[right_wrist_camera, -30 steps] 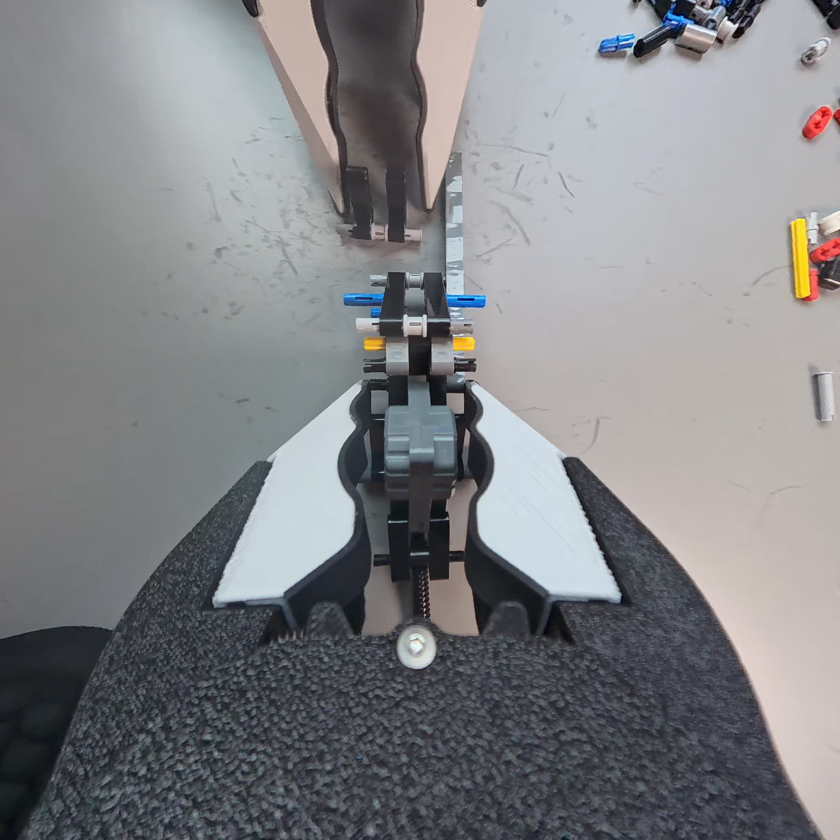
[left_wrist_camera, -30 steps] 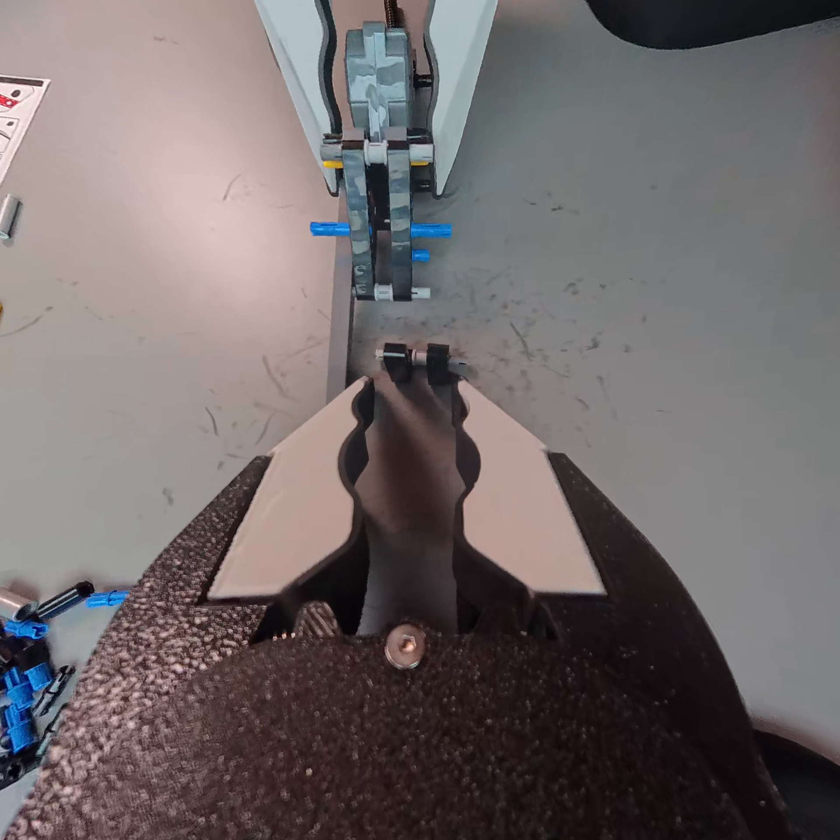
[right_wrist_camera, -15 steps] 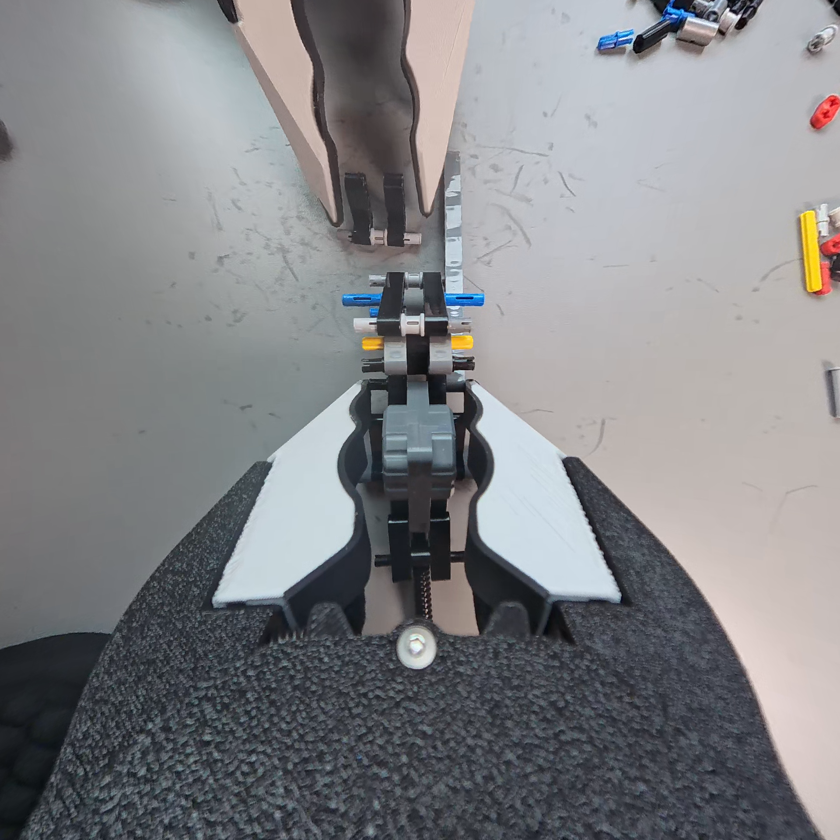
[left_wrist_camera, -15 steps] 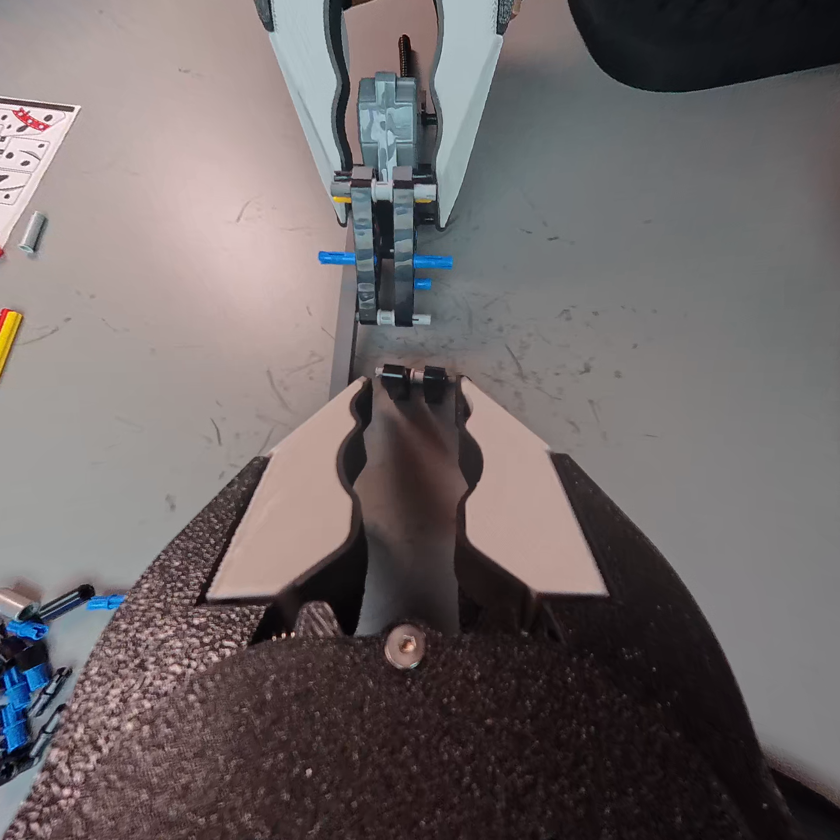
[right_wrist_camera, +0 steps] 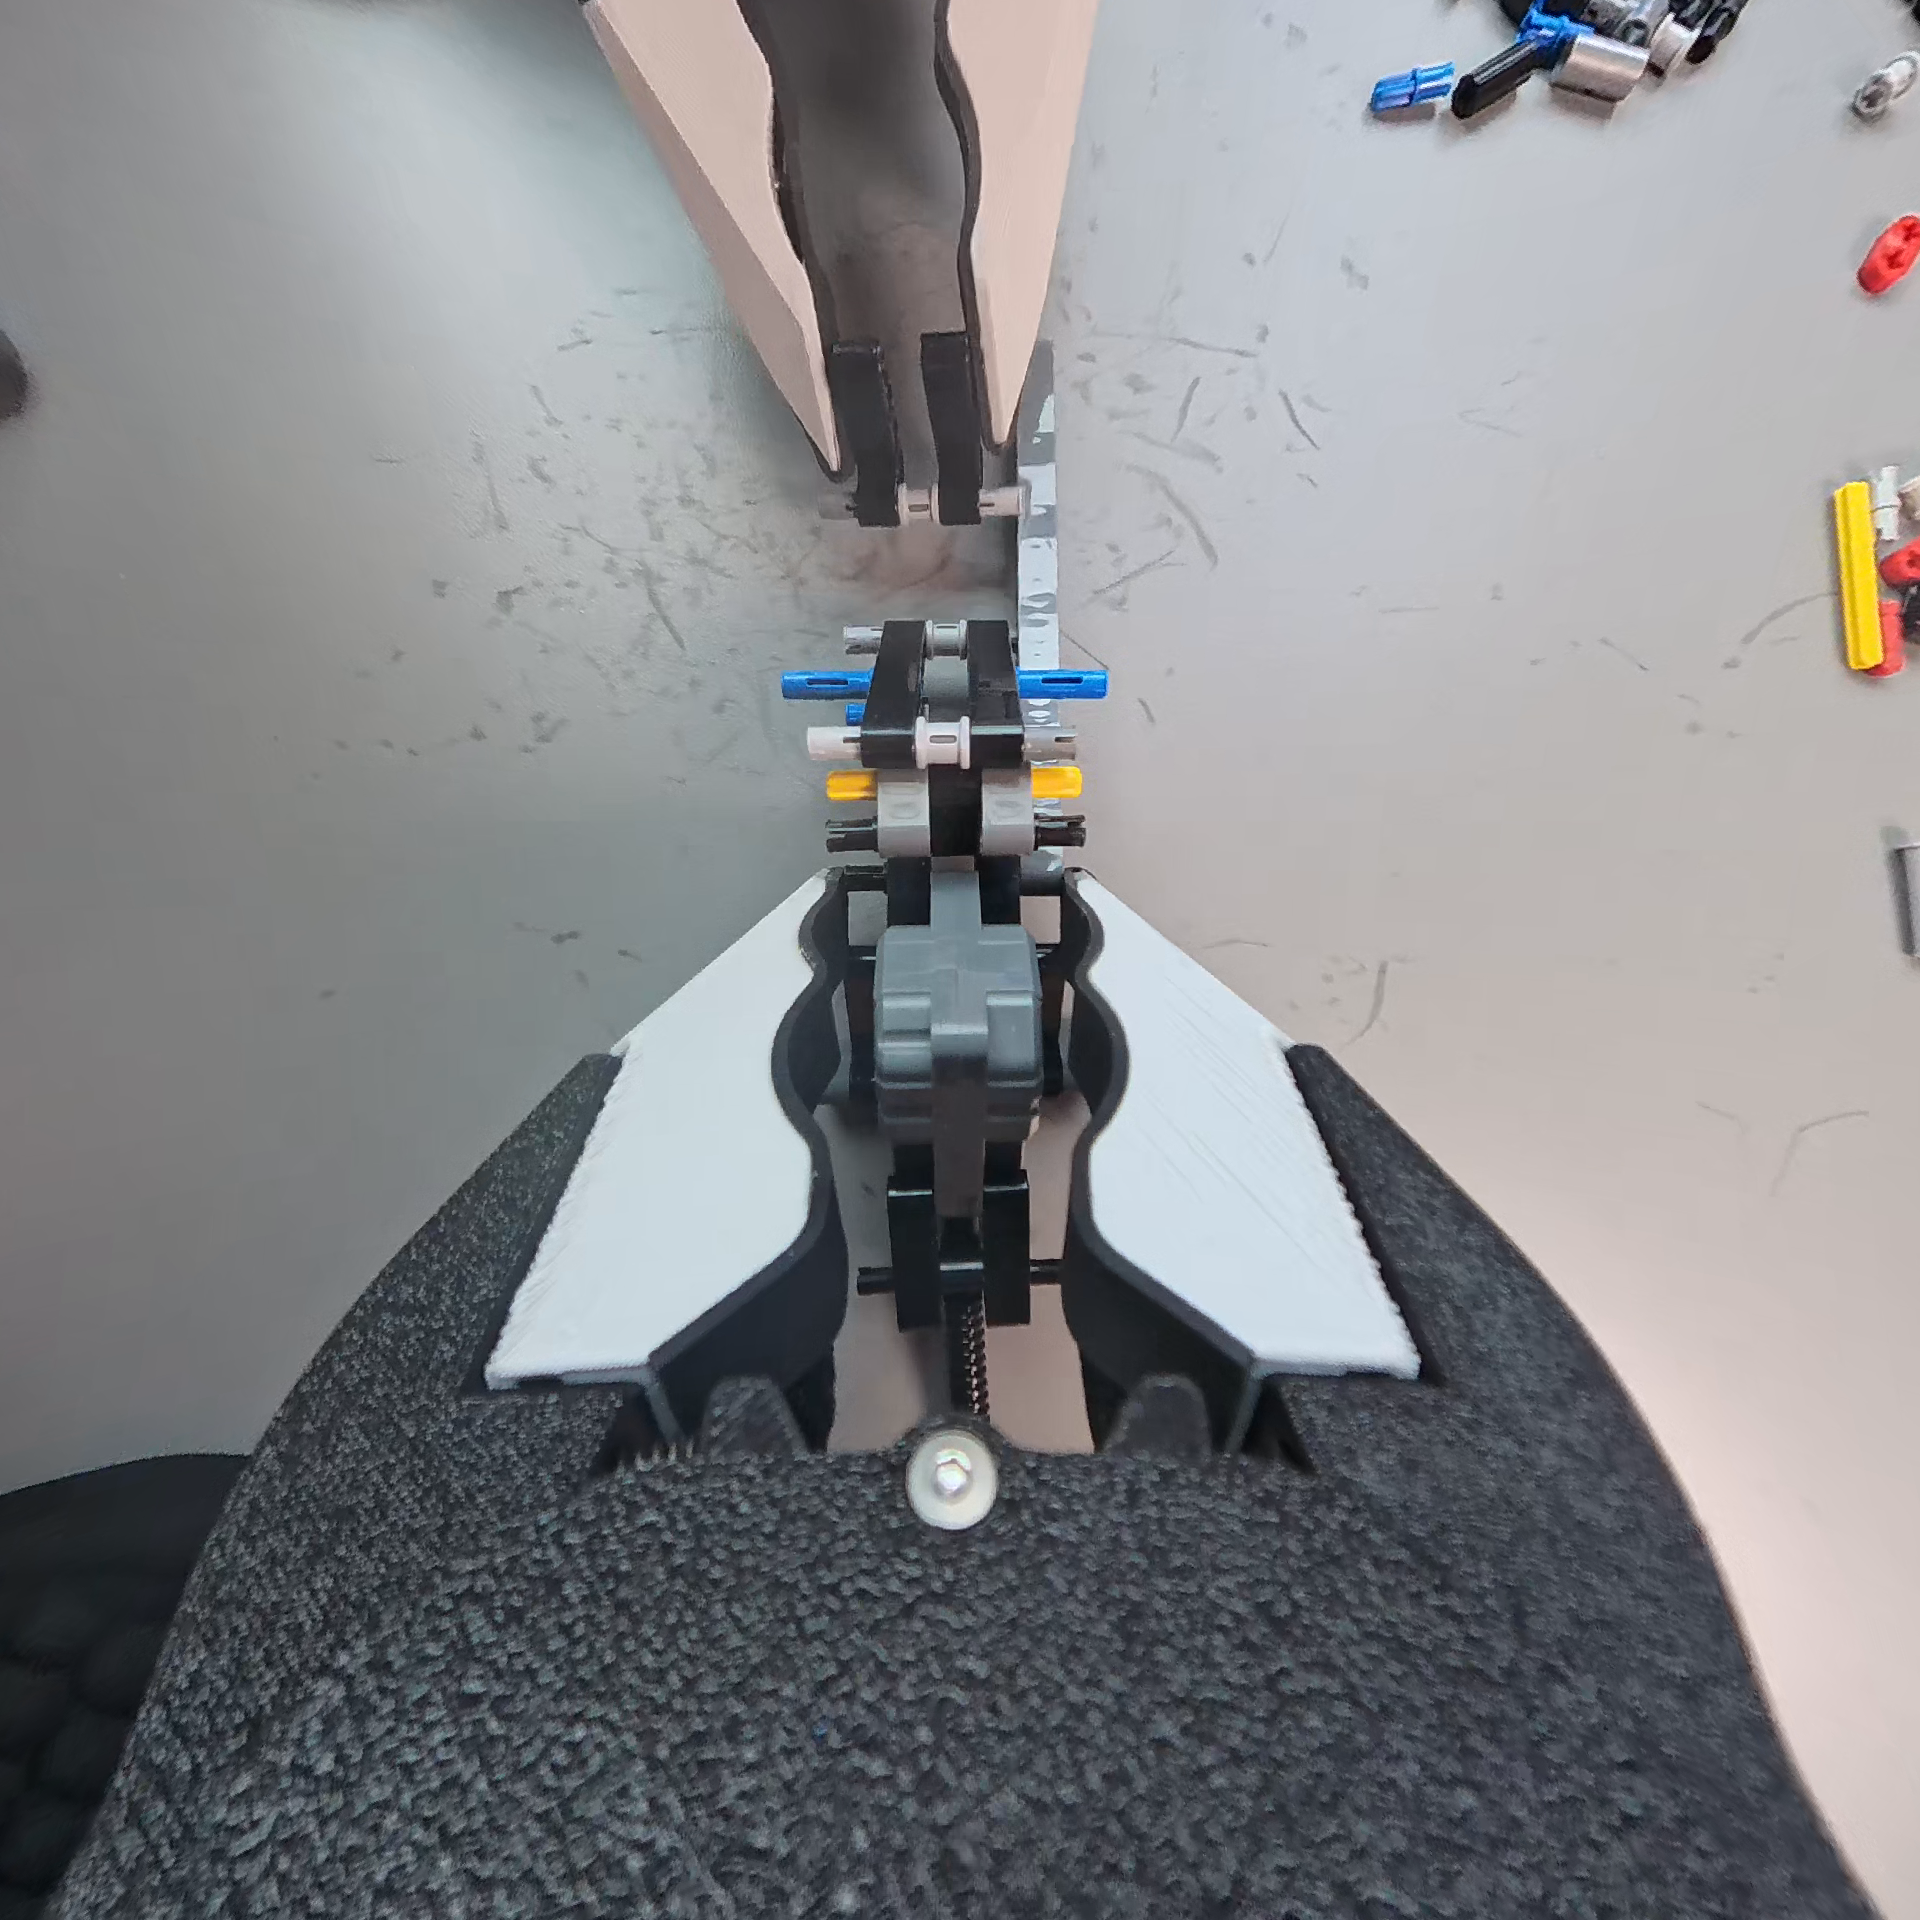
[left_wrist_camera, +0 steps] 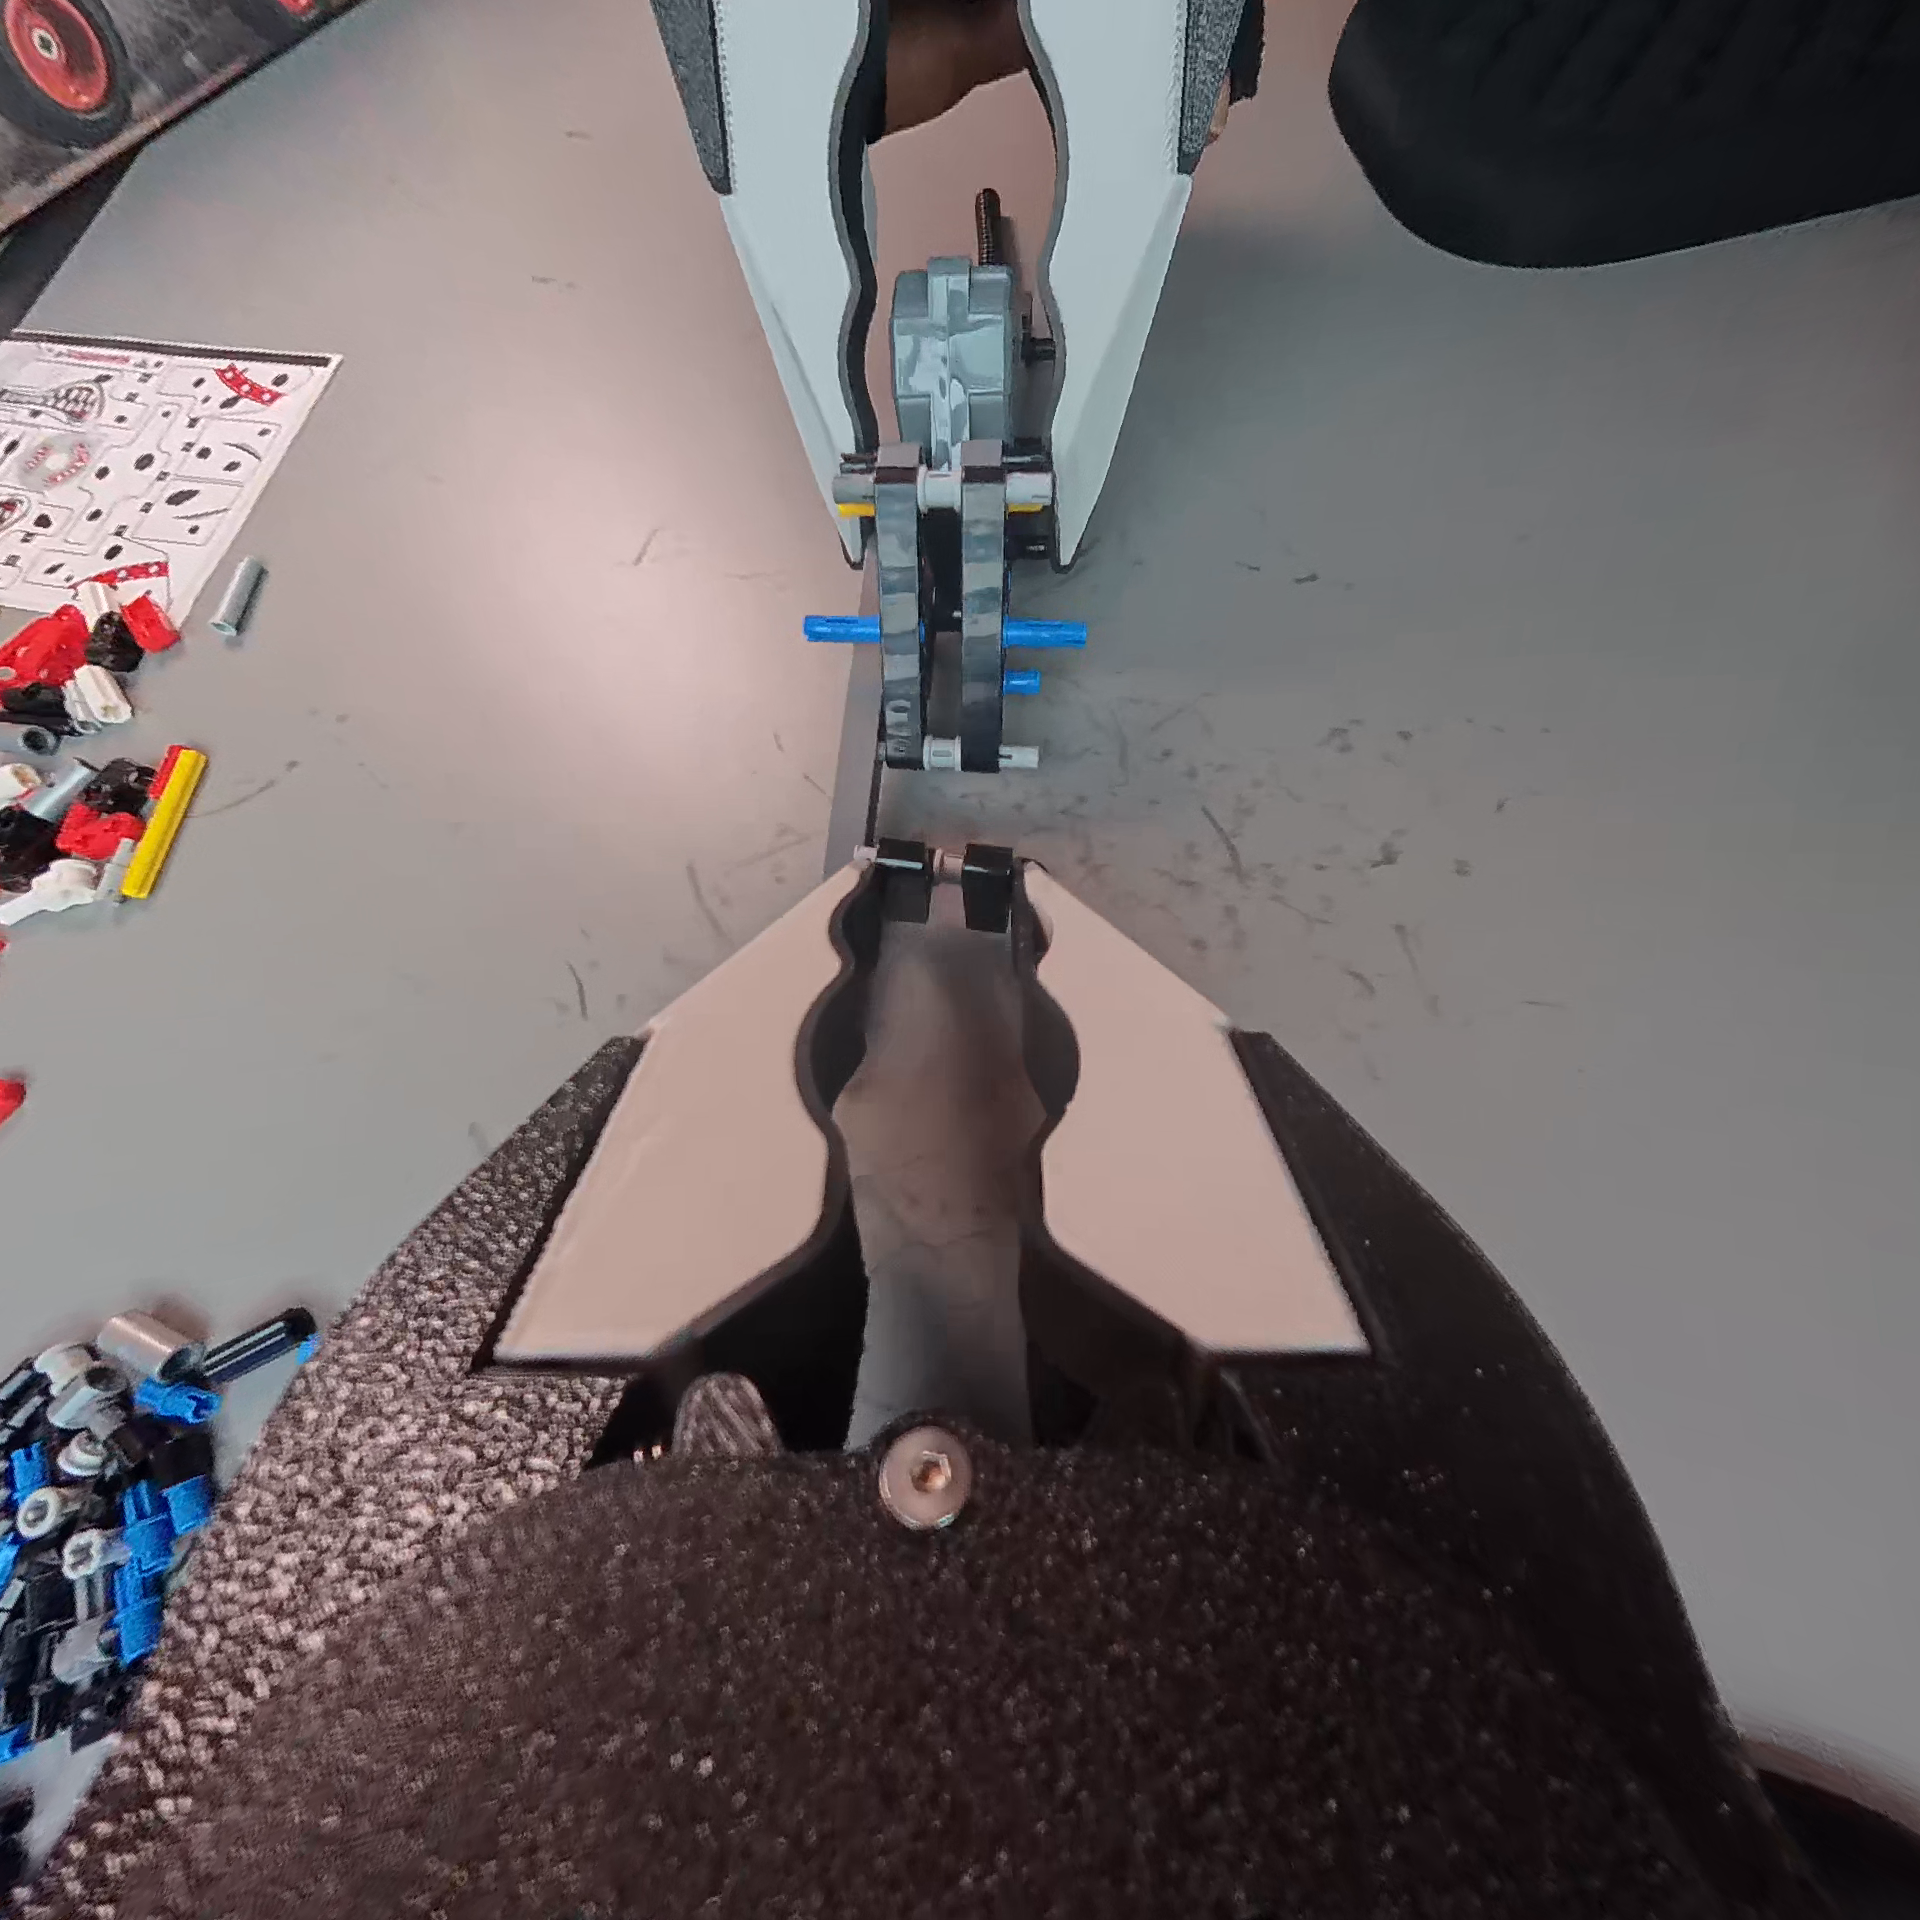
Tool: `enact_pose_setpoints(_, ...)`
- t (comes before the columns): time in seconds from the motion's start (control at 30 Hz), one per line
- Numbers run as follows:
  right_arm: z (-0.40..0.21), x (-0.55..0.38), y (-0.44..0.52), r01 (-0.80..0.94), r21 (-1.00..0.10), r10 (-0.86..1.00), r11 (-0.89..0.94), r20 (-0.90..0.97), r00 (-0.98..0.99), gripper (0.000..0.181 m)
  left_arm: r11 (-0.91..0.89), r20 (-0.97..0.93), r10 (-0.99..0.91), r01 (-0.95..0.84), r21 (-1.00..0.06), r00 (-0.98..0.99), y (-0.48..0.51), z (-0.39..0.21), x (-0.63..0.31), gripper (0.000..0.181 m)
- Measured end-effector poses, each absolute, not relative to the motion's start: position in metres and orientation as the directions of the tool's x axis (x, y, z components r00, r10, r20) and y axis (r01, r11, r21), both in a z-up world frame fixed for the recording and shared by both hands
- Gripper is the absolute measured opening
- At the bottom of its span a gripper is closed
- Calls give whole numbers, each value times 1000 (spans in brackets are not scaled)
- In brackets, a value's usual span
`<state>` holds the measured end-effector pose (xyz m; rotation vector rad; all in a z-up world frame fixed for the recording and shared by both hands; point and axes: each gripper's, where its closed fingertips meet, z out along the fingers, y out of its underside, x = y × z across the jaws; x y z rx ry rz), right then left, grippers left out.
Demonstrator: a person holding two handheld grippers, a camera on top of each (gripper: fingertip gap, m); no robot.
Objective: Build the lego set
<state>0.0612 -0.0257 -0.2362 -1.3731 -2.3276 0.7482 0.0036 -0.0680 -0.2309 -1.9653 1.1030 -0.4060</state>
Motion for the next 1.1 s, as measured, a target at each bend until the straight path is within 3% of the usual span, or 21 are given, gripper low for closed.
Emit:
enact_pose_setpoints(0.5, -236, 62, -31, 681, -603, 862, 415, 21, -507, 40, -304, -83, -825, -563, -768, 558, -68, -236, 4, 29)
enact_pose_setpoints(0.93, -236, 63, -34, 664, -596, 837, 452, 25, -547, 40, -312, -94, -826, -590, -745, 556, -68, -242, 2, 50)
enact_pose_setpoints(1.1, -236, 63, -36, 652, -592, 824, 474, 37, -565, 40, -306, -73, -847, -596, -743, 527, -72, -243, 6, 46)
